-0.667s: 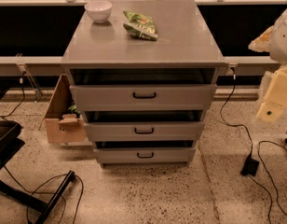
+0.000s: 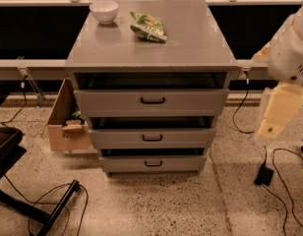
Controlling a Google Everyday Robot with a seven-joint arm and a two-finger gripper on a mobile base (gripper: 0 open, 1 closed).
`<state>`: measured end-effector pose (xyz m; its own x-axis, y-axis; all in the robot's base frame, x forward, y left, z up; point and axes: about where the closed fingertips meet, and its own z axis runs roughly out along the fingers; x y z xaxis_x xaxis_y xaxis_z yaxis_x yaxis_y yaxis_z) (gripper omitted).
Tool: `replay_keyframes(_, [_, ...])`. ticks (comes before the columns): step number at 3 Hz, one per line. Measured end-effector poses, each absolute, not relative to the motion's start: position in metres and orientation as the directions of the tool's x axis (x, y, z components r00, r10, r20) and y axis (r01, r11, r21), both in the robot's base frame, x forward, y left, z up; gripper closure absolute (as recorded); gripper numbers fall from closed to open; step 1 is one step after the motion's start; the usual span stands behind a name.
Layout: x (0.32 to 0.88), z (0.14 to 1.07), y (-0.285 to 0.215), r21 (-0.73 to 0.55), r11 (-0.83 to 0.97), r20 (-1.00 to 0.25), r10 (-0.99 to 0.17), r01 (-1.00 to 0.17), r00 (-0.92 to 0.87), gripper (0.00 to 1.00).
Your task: Open bottom drawer
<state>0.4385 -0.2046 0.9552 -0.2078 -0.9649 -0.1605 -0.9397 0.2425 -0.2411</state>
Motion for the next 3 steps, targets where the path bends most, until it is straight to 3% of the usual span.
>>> replay_keyframes(3, [0.425, 0.748, -0.205, -0.174, 0.142, -0.124, -0.985, -0.974, -0.122, 0.00])
